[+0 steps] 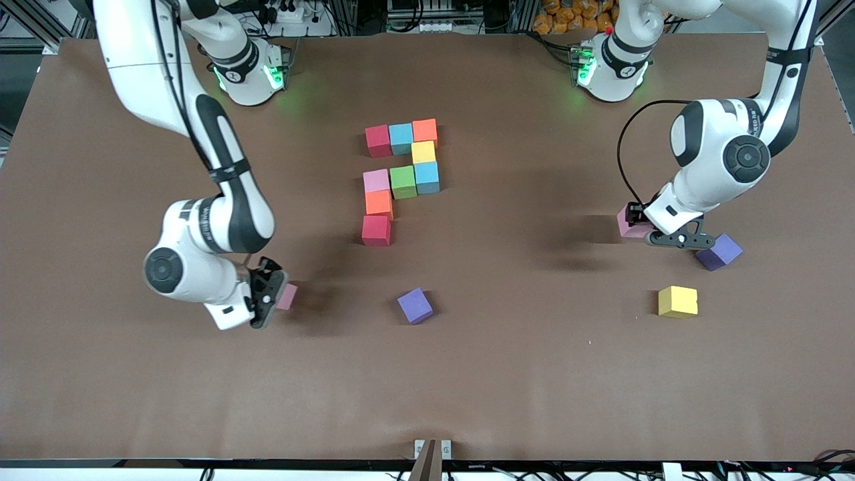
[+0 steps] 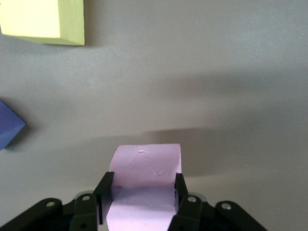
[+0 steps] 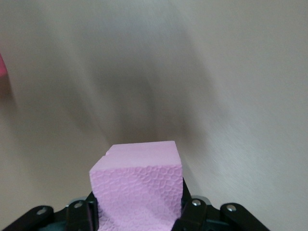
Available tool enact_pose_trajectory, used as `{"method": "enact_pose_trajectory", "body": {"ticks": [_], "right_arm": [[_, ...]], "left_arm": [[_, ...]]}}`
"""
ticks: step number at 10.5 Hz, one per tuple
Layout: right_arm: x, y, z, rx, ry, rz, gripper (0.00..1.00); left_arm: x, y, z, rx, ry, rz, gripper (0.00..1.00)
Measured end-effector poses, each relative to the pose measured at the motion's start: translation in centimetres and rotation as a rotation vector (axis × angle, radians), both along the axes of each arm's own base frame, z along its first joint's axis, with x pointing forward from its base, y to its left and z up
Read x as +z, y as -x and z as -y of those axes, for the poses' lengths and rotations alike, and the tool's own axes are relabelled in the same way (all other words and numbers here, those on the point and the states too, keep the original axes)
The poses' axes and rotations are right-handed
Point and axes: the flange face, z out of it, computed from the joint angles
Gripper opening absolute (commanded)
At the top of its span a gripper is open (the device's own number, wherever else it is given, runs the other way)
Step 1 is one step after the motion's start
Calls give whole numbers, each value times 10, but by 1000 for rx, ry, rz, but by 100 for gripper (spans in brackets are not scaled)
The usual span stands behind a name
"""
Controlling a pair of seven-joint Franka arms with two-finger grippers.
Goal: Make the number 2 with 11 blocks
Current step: 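Carry the pink cube to the figure while the left gripper lifts pink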
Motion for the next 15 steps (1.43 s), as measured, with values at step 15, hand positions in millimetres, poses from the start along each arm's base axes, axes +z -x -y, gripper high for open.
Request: {"method": "enact_pose_trajectory", "body": {"ticks": [15], "right_arm": [[37,111,-268,250,13,151,27]], "left_arm": [[12,-11,28,189,91,-6,0]]}}
